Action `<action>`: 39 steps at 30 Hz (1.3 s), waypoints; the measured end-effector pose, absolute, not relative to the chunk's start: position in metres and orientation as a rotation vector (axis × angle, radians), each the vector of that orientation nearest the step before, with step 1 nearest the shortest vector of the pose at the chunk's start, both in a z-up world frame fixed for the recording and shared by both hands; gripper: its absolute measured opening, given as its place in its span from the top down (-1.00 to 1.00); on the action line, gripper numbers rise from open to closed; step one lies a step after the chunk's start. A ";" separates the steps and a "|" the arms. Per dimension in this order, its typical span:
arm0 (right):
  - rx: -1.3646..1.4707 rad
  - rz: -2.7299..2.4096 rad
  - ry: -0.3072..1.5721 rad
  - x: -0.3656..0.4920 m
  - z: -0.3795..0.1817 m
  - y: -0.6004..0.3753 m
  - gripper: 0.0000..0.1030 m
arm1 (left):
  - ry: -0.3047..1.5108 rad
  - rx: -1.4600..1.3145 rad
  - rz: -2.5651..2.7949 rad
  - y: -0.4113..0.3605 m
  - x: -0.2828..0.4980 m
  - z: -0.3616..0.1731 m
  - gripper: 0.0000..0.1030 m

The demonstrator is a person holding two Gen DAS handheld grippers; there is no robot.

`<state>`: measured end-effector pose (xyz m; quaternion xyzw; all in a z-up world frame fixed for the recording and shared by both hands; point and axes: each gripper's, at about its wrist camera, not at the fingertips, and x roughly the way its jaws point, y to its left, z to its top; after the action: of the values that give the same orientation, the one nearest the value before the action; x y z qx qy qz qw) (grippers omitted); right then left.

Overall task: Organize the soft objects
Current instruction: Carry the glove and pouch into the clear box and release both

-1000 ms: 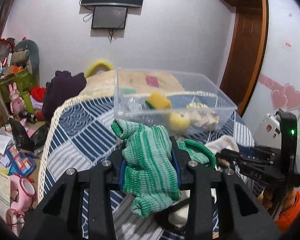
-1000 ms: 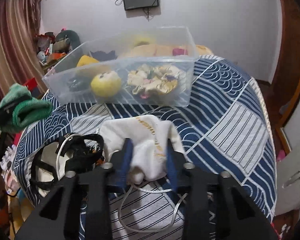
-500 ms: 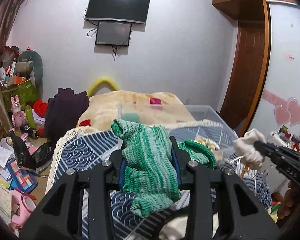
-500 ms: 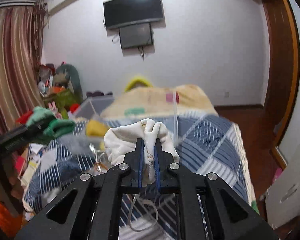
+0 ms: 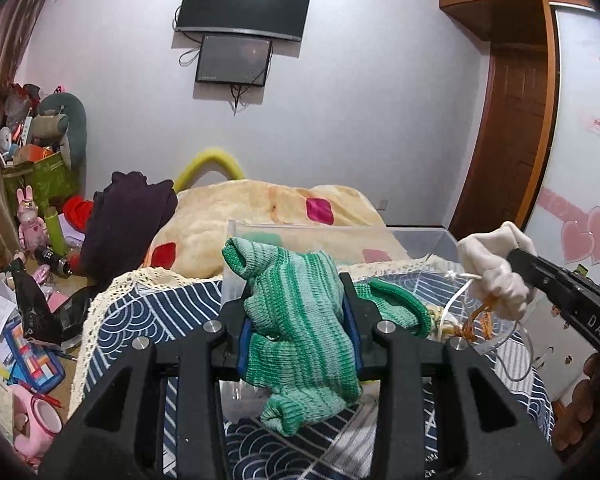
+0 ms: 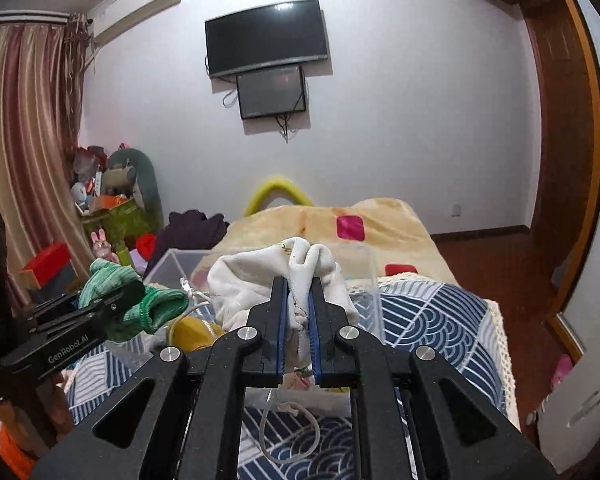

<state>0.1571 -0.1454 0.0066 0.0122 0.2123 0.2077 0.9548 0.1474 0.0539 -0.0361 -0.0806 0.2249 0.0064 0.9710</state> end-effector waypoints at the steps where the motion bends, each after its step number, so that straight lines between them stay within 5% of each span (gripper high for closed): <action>1: 0.021 0.422 0.441 0.160 0.004 -0.142 0.83 | 0.465 -0.162 0.010 0.053 0.153 -0.039 0.30; 14: -0.060 0.440 0.628 0.190 -0.045 -0.113 0.74 | 0.573 -0.032 0.028 0.029 0.191 -0.070 0.15; 20: -0.099 0.416 0.605 0.180 -0.038 -0.118 0.11 | 0.572 -0.041 0.002 0.028 0.182 -0.064 -0.26; 25: -0.102 0.422 0.569 0.167 -0.027 -0.126 -0.03 | 0.521 -0.034 -0.012 0.028 0.158 -0.047 -0.62; 28: -0.104 0.424 0.537 0.159 -0.019 -0.130 -0.40 | 0.496 -0.045 -0.028 0.030 0.143 -0.038 -0.88; 39: -0.117 0.503 0.552 0.121 -0.032 -0.139 -0.47 | 0.524 -0.041 -0.024 0.038 0.094 -0.048 -0.99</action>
<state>0.1212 -0.1390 -0.0315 -0.0571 0.2694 0.2455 0.9295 0.0938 0.0381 -0.0477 -0.0203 0.2589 -0.0119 0.9656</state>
